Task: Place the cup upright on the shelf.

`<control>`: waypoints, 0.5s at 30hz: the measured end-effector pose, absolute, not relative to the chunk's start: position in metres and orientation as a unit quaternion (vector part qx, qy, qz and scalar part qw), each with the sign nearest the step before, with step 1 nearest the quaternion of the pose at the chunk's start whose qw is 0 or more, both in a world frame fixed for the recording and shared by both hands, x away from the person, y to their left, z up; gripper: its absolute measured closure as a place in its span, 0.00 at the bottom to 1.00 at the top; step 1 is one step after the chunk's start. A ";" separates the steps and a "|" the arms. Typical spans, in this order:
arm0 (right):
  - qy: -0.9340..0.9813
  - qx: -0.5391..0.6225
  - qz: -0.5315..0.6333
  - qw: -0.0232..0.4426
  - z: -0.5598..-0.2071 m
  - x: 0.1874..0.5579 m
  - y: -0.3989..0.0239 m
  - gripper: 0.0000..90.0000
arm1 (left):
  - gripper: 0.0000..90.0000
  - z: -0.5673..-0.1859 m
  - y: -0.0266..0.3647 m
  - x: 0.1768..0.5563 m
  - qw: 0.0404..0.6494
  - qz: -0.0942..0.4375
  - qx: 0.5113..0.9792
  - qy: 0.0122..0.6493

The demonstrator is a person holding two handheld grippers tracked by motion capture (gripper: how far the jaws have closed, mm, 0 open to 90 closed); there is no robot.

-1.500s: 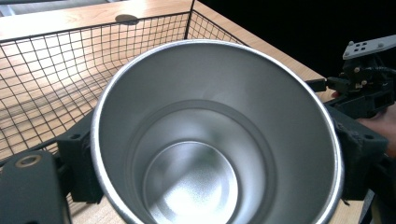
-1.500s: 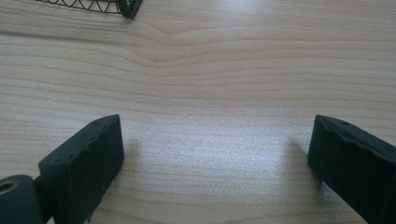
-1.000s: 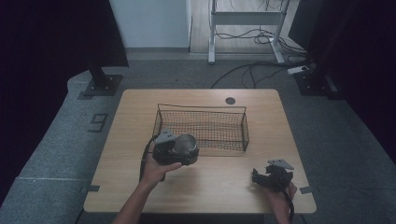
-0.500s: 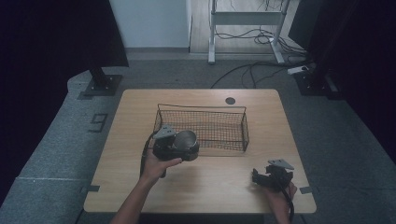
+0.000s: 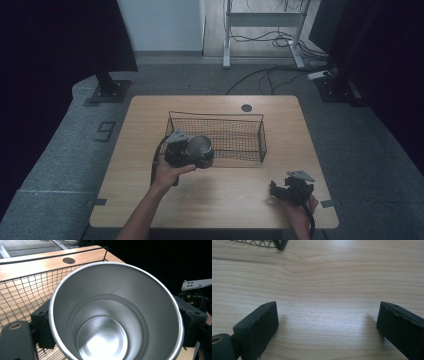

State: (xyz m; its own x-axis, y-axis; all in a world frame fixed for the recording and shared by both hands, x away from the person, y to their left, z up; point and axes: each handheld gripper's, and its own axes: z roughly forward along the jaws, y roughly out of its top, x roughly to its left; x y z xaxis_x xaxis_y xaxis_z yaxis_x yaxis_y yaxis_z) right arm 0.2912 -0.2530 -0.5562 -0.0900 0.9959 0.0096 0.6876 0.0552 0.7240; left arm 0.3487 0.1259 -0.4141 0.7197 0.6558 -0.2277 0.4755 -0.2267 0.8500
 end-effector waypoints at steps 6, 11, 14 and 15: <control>0.677 0.622 0.294 0.262 -0.556 0.291 -0.253 0.04 | 0.15 -0.412 0.125 0.353 0.502 0.091 0.779 0.364; 0.678 0.622 0.293 0.262 -0.556 0.291 -0.253 0.04 | 0.15 -0.410 0.124 0.356 0.499 0.094 0.781 0.365; 0.677 0.623 0.293 0.261 -0.556 0.291 -0.253 0.04 | 0.15 -0.409 0.124 0.359 0.498 0.095 0.780 0.366; 0.676 0.624 0.293 0.260 -0.556 0.291 -0.253 0.04 | 0.15 -0.409 0.124 0.359 0.498 0.095 0.780 0.367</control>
State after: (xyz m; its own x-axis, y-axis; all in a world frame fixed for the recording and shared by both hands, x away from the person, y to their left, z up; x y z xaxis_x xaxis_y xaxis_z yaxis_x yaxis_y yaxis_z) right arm 0.2911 -0.2527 -0.5559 -0.0870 0.9961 0.0146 0.6913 0.0498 0.7209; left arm 0.3595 0.1239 -0.4091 0.7129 0.6668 -0.2173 0.4783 -0.2356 0.8460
